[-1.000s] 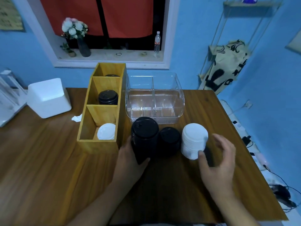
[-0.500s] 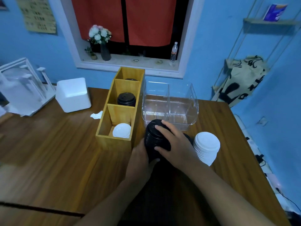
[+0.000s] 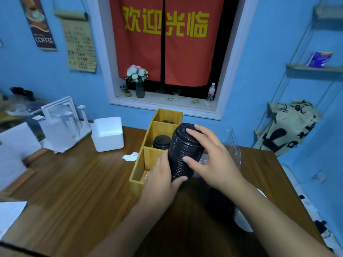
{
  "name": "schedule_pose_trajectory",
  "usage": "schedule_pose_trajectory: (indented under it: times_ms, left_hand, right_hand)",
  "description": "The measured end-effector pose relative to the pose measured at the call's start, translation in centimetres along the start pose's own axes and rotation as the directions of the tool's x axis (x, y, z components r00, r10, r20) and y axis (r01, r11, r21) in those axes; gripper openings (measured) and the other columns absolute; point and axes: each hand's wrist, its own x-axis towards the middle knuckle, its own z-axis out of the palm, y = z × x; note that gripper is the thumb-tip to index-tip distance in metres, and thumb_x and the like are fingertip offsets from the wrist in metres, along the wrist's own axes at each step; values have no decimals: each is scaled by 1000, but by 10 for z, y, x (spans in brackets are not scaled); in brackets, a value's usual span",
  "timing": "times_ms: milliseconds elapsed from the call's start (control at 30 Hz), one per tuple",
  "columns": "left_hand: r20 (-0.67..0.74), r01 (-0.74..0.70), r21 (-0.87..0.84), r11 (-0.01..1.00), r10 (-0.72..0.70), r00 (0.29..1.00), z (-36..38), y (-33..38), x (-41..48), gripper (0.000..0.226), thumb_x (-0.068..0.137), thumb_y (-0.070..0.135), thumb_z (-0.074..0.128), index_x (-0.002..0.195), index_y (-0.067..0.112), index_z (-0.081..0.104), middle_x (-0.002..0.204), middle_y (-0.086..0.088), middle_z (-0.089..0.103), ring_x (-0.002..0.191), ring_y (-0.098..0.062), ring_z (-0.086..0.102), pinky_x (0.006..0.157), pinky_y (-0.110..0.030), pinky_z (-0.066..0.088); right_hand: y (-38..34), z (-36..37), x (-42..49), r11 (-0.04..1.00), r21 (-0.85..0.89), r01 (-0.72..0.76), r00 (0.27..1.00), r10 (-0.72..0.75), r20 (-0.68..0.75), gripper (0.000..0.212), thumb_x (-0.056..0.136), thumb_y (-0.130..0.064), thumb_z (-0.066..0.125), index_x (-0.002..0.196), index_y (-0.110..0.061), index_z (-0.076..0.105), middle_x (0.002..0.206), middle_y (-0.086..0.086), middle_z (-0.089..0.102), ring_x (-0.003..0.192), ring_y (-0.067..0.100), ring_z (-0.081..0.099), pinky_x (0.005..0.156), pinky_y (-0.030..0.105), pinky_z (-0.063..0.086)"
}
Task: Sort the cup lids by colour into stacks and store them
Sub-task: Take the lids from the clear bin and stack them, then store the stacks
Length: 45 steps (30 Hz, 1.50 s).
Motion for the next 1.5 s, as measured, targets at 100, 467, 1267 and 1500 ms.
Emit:
schedule_pose_trajectory:
  times_ms: [100, 467, 1267, 1500]
  left_hand:
    - [6, -27, 66, 997, 26, 1000, -23, -4, 32, 86, 83, 47, 77, 150, 27, 28, 142, 7, 51, 126, -14, 53, 101, -29, 45]
    - [50, -89, 129, 988, 84, 995, -59, -38, 227, 79, 79, 39, 84, 141, 20, 40, 133, -4, 59, 120, -26, 57, 98, -45, 49]
    - [533, -2, 164, 986, -87, 842, -29, -101, 314, 84, 78, 31, 87, 146, 20, 38, 126, 4, 59, 116, -19, 57, 98, -33, 46]
    - [353, -53, 99, 994, 14, 936, -26, -107, 294, 110, 71, 44, 89, 153, 27, 18, 133, 5, 52, 127, -19, 39, 107, -41, 40]
  right_hand:
    - [-2, 5, 37, 999, 32, 26, 999, -25, -22, 71, 85, -35, 78, 148, -39, 46, 156, -17, 34, 141, 4, 36, 116, 37, 39]
    - [34, 21, 214, 995, 72, 70, 985, -57, -165, 71, 84, -35, 79, 148, -27, 50, 152, -1, 40, 140, 12, 39, 114, 40, 41]
    - [125, 103, 230, 996, -82, 17, 1000, -18, -15, 71, 79, -43, 79, 144, -31, 53, 144, -4, 45, 130, 25, 49, 107, 48, 46]
    - [120, 102, 234, 965, -240, 105, 992, -86, 90, 70, 80, -56, 68, 145, -37, 49, 147, -10, 42, 128, 25, 48, 98, 50, 51]
